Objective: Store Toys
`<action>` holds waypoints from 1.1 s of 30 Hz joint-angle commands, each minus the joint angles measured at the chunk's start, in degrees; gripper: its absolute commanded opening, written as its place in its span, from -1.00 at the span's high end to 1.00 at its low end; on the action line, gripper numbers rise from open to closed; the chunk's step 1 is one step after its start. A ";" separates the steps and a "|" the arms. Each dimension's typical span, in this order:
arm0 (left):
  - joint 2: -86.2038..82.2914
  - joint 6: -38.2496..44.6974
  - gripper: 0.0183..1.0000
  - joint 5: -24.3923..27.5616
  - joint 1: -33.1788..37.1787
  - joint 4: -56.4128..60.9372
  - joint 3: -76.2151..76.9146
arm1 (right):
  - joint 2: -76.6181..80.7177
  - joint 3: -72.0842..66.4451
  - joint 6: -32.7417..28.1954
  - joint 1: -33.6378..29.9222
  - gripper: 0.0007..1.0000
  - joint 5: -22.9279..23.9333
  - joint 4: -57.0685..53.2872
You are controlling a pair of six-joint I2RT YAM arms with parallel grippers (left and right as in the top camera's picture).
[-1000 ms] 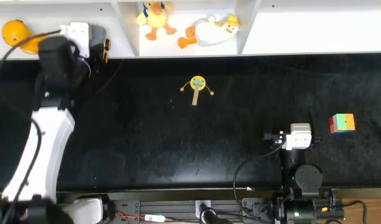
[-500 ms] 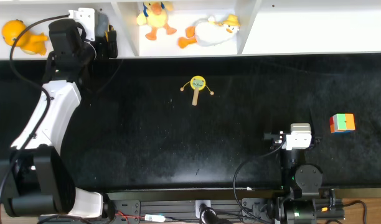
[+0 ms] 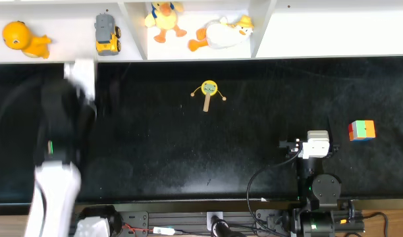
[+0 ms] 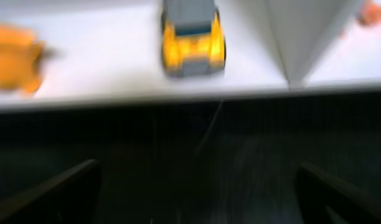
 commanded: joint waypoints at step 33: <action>-57.00 -1.92 -1.00 -3.37 -5.53 11.21 -38.86 | -0.42 -0.76 -0.20 -0.15 -0.99 0.17 0.22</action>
